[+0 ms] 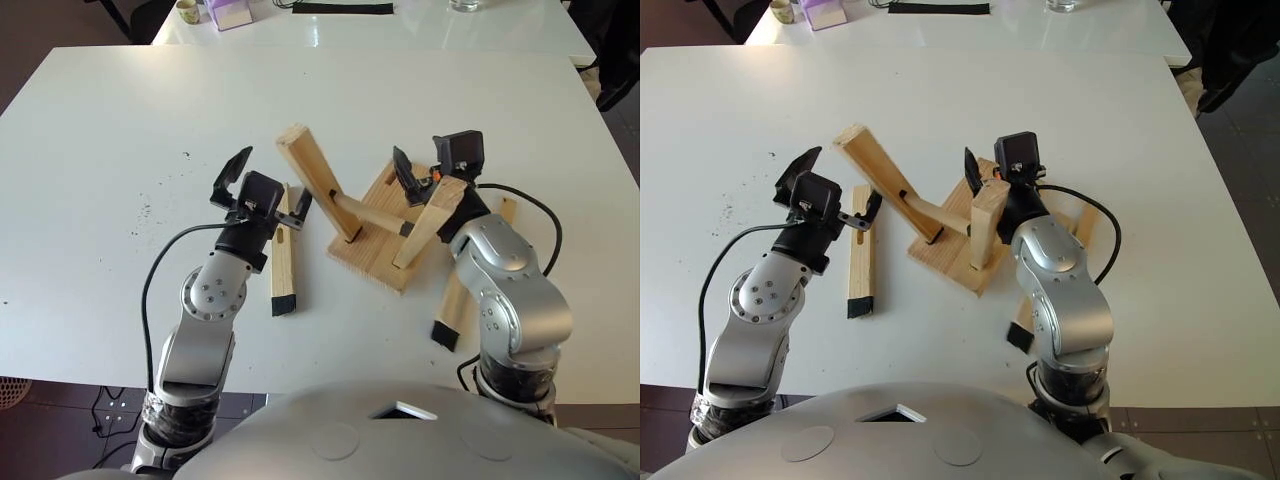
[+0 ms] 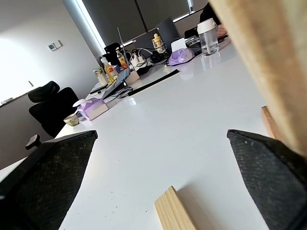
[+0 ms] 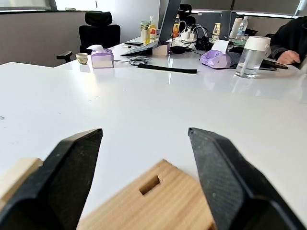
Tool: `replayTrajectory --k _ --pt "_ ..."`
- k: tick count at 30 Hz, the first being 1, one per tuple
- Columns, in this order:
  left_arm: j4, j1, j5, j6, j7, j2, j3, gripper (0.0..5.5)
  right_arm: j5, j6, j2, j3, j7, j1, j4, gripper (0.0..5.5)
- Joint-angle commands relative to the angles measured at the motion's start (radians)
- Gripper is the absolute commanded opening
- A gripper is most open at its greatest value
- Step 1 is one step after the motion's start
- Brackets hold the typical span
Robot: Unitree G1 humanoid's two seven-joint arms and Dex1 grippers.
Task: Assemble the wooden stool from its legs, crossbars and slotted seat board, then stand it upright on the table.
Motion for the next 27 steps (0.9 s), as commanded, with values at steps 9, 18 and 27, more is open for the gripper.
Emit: replayTrajectory --k 9,18,27 --pt "0.154 0.050 -0.033 -0.210 -0.072 0.061 0.036 5.05 0.011 -0.472 -0.257 -0.153 0.204 -0.010 0.427 3.31" --pt "0.235 0.118 -0.123 -0.254 -0.185 0.065 -0.008 5.05 0.045 -0.674 -0.505 -0.139 0.532 -0.016 0.558 3.31" --pt "0.388 0.023 -0.084 -0.292 -0.166 0.033 -0.043 5.05 -0.029 -0.857 -0.710 -0.035 0.787 0.090 0.601 3.31"
